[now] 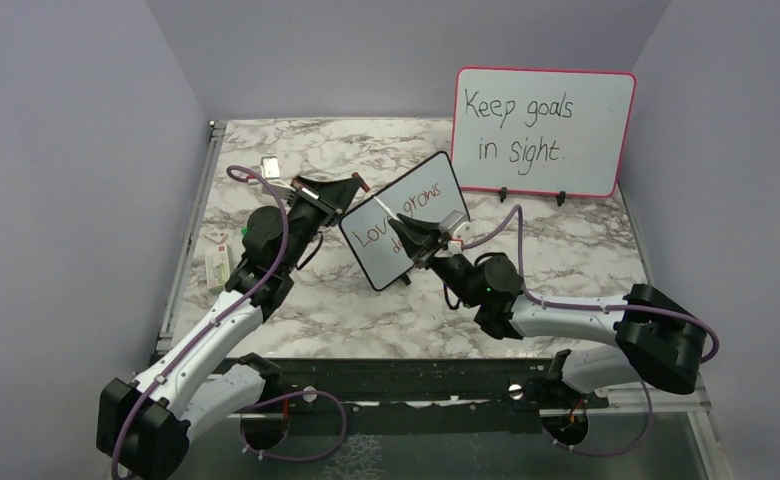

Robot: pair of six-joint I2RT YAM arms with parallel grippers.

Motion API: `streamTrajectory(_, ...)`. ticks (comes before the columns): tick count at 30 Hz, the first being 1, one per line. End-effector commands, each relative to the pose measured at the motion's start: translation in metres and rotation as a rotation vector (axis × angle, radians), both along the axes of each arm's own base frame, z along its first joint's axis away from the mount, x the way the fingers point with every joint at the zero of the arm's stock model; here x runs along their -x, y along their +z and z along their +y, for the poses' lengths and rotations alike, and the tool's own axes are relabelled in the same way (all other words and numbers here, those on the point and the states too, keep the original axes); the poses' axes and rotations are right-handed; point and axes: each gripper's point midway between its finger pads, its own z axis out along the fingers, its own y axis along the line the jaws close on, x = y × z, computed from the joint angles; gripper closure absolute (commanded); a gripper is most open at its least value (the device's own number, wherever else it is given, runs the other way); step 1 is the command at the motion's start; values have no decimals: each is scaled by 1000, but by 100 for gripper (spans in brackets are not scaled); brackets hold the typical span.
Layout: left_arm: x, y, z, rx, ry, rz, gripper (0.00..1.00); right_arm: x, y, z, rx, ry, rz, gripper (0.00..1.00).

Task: Write a sentence on the whiteboard
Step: Close the whiteboard marker at the center of the board.

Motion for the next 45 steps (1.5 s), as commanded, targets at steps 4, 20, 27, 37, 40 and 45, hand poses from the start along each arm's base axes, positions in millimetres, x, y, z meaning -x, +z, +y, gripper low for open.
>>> streamTrajectory(4,6,5,-8,23,-56,-21,100,-1,17,-4,-65,-26,-27,100)
streamTrajectory(20,6,3,-11,28,-66,-12,100,0,21,-2,-83,-14,-28,100)
streamTrajectory(27,7,5,-16,46,-93,-9,100,-2,21,0,-85,-15,-28,100)
streamTrajectory(37,11,0,-18,62,-110,2,100,-6,23,-5,-111,-48,-34,100)
streamTrajectory(40,13,3,-16,63,-103,-9,100,-7,23,-8,-119,-60,-34,100)
streamTrajectory(45,15,4,-19,72,-123,-6,100,-6,26,-6,-132,-50,-41,100)
